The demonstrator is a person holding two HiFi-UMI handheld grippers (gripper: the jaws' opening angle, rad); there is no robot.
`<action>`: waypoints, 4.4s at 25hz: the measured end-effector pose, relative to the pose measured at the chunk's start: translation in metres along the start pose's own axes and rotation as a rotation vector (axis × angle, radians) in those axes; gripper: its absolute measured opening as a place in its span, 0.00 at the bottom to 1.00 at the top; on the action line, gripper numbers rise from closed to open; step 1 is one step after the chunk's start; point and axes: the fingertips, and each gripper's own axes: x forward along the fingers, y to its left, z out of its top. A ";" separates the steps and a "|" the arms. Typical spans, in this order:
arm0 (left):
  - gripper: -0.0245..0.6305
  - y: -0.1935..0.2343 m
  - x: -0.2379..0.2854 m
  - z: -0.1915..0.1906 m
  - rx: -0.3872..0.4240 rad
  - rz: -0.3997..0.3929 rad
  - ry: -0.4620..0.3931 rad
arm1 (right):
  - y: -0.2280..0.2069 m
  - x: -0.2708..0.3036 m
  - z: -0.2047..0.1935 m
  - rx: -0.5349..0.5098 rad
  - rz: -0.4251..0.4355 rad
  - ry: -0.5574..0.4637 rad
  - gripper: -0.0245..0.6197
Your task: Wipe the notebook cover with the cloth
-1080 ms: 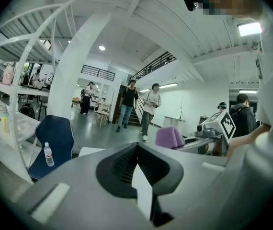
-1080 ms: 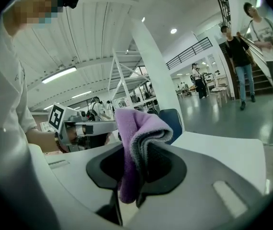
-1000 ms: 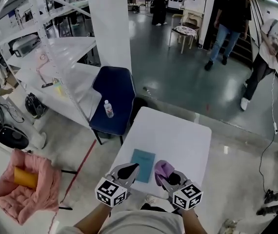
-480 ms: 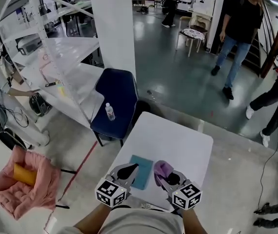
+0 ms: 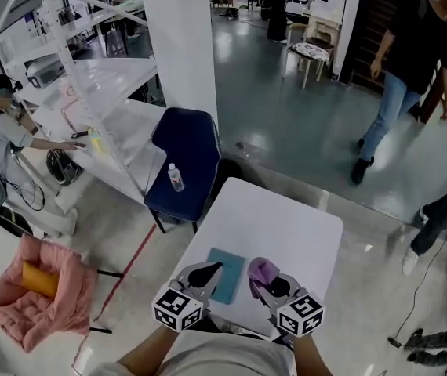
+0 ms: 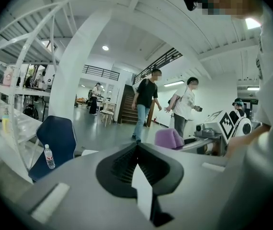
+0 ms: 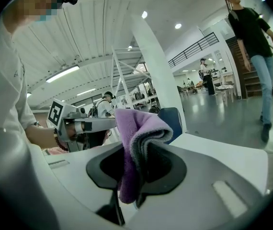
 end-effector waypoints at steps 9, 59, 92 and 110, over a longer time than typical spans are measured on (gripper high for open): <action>0.04 0.026 -0.016 -0.012 -0.013 -0.028 0.041 | 0.012 0.017 -0.010 0.002 -0.052 0.044 0.20; 0.04 0.166 0.060 -0.164 -0.159 0.002 0.250 | -0.116 0.183 -0.164 -0.265 -0.087 0.640 0.20; 0.04 0.162 0.047 -0.204 -0.198 -0.011 0.297 | -0.117 0.206 -0.217 -0.501 -0.070 0.934 0.20; 0.04 0.152 0.031 -0.208 -0.189 -0.022 0.298 | -0.080 0.191 -0.232 -0.464 -0.052 0.934 0.20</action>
